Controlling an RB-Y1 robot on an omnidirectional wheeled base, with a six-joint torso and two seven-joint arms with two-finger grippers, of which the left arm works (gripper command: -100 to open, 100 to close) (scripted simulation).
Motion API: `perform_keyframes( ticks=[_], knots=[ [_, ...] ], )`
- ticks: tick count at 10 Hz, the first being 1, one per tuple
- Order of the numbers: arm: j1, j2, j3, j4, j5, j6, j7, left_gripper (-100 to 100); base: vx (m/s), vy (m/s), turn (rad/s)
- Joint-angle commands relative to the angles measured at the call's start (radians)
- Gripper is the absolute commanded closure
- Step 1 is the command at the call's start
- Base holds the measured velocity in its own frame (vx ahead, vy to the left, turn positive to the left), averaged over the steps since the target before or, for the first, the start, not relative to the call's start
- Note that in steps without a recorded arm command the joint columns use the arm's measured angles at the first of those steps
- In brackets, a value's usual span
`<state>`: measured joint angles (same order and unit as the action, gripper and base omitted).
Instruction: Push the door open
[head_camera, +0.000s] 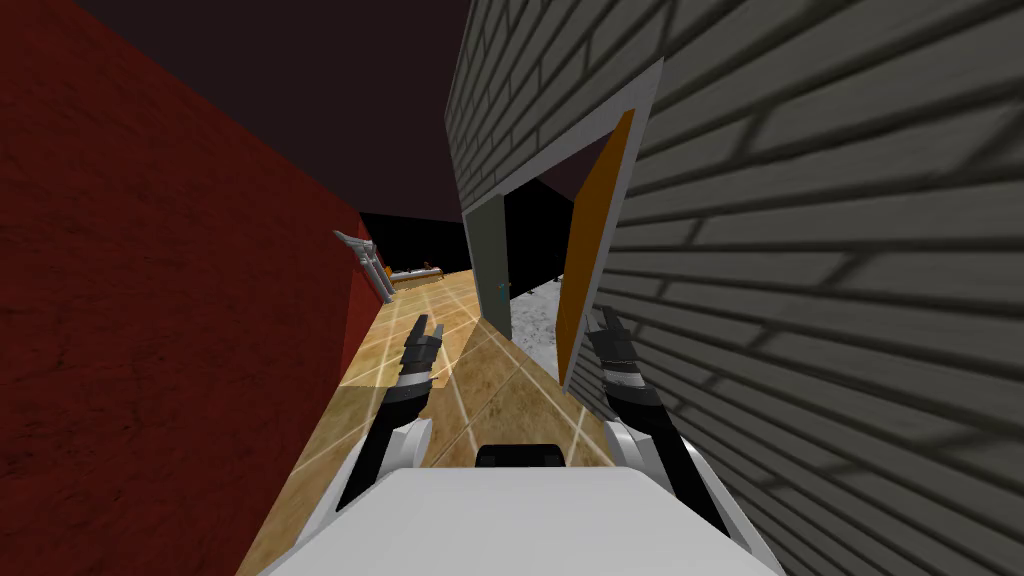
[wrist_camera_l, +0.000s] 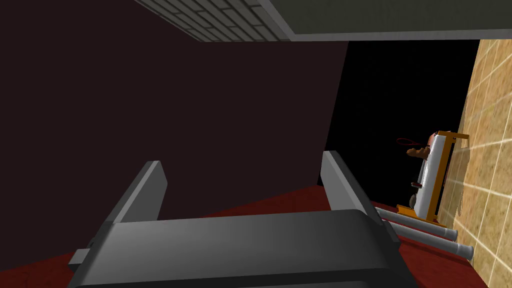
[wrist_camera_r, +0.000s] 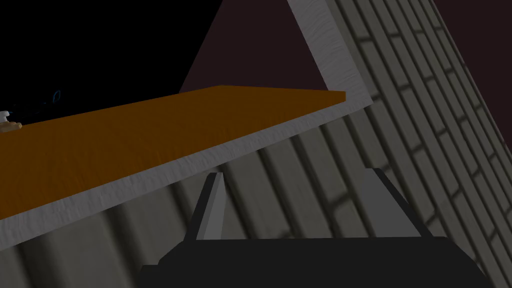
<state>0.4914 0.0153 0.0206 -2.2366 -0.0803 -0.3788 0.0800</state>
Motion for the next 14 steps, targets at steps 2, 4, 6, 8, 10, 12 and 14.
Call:
perform_keyframes(
  ticks=[2, 4, 6, 8, 10, 12, 14],
  knots=[
    [-0.029, 0.014, -0.014, 0.046, -0.003, -0.001, 0.006, -100, 0.126, -0.009, -0.031],
    [-0.052, 0.024, -0.024, 0.083, -0.005, -0.003, 0.011, -100, 0.113, 0.104, -0.034],
    [-0.083, 0.035, -0.039, 0.133, -0.008, -0.004, 0.018, -100, 0.156, 0.098, -0.037],
    [-0.110, 0.043, -0.052, 0.177, -0.010, -0.006, 0.024, -100, 0.132, 0.090, -0.033],
    [-0.139, 0.051, -0.066, 0.224, -0.013, -0.007, 0.030, -100, 0.141, 0.081, -0.036],
    [-0.172, 0.058, -0.081, 0.276, -0.016, -0.009, 0.037, -100, 0.137, 0.075, -0.045],
    [-0.194, 0.062, -0.092, 0.313, -0.018, -0.010, 0.042, -100, 0.113, 0.103, -0.033]
  ],
)
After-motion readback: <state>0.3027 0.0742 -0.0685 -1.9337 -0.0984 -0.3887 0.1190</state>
